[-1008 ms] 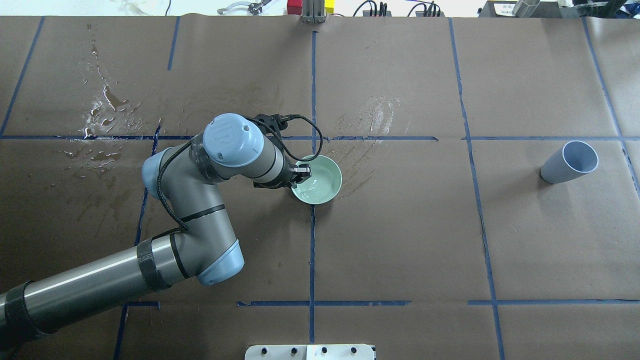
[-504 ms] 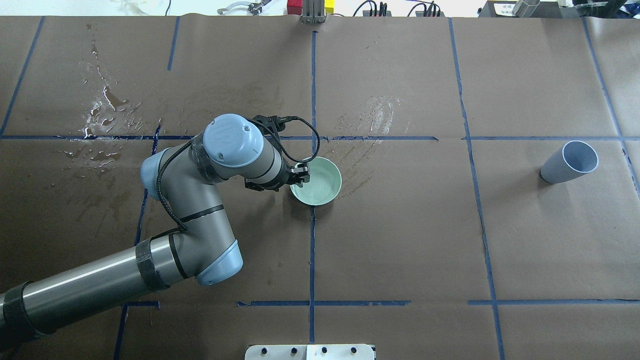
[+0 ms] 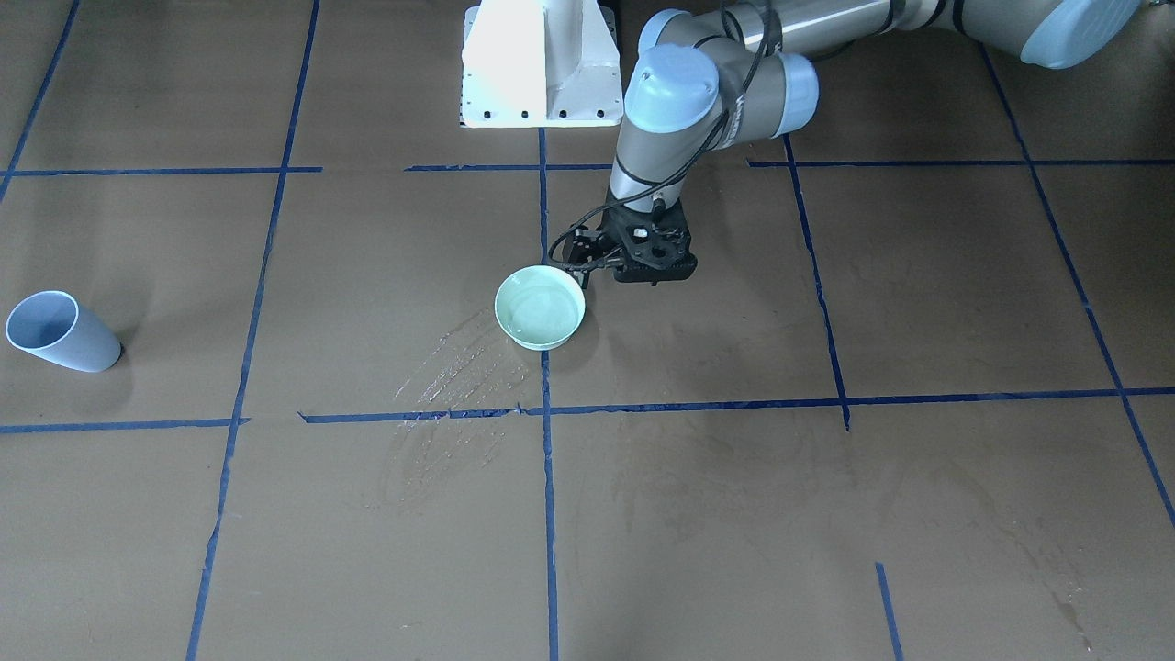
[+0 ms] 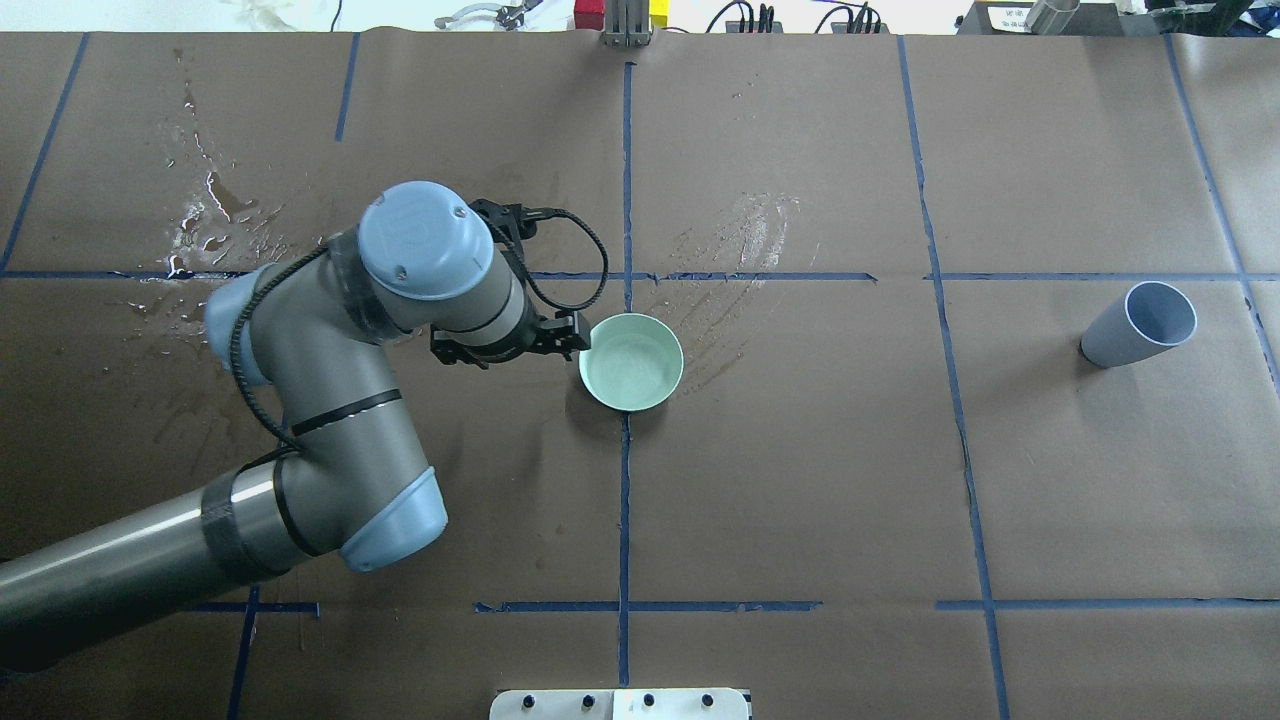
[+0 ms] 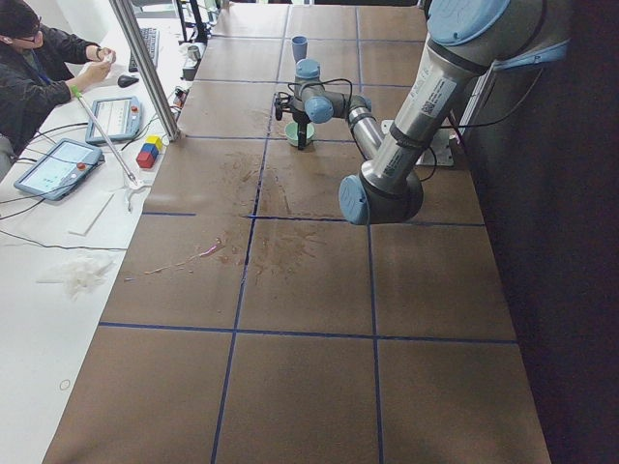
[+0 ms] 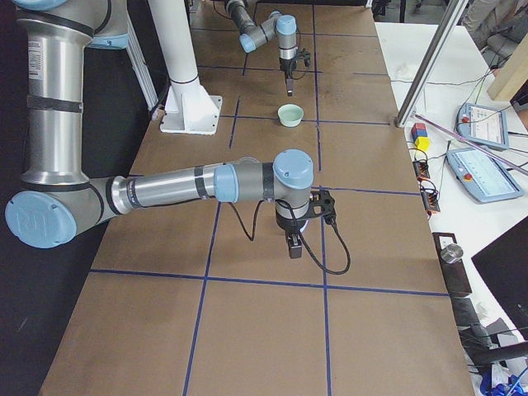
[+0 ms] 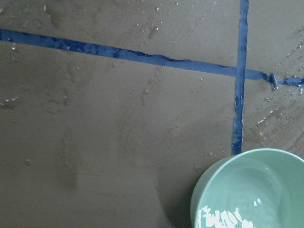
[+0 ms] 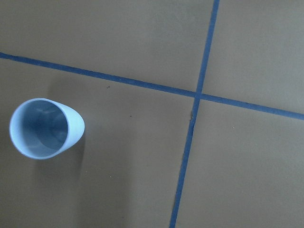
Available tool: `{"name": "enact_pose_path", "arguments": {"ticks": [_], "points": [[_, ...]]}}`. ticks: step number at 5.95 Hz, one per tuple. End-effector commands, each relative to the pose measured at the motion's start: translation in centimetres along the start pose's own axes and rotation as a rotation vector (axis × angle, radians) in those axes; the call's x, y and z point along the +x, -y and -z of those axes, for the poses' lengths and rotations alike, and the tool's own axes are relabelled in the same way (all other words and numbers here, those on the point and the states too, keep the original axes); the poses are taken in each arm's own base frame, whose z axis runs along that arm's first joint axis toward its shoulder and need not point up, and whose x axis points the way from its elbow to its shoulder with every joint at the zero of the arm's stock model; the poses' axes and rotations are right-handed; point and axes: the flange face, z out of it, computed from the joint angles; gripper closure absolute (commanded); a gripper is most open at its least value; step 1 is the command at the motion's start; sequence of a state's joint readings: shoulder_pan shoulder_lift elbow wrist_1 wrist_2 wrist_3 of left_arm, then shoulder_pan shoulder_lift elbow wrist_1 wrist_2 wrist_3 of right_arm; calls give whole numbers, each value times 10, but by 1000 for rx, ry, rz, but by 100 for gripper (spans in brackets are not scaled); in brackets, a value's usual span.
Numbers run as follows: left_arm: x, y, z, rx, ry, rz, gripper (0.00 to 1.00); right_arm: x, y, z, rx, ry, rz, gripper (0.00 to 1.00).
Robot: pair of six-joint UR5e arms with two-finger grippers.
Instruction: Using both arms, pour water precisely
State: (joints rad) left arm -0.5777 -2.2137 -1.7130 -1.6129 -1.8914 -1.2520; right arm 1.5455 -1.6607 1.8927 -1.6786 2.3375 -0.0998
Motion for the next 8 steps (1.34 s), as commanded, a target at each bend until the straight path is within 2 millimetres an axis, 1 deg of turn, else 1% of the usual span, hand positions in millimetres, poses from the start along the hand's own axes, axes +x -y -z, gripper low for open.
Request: {"name": "enact_pose_path", "arguments": {"ticks": [1,2,3,4,5,6,7,8], "points": [[-70,10,48,-37,37,-95,0,-38,10,22,47,30,-5,0],[-85,10,54,-34,38,-139,0,-86,14,35,69,34,-36,0],[-85,10,53,-34,39,-137,0,-127,12,49,96,20,-81,0],[-86,9,52,-36,41,-125,0,-157,12,51,145,6,-71,0],[-85,9,52,-33,39,-121,0,-176,-6,28,215,54,-97,0],[-84,7,48,-36,38,-109,0,-201,-21,-1,268,62,-141,0],[-82,8,44,-38,41,-101,0,-212,-38,-20,337,30,-133,0],[-78,8,46,-36,35,-84,0,-217,-52,-39,371,-22,-151,3]]}}
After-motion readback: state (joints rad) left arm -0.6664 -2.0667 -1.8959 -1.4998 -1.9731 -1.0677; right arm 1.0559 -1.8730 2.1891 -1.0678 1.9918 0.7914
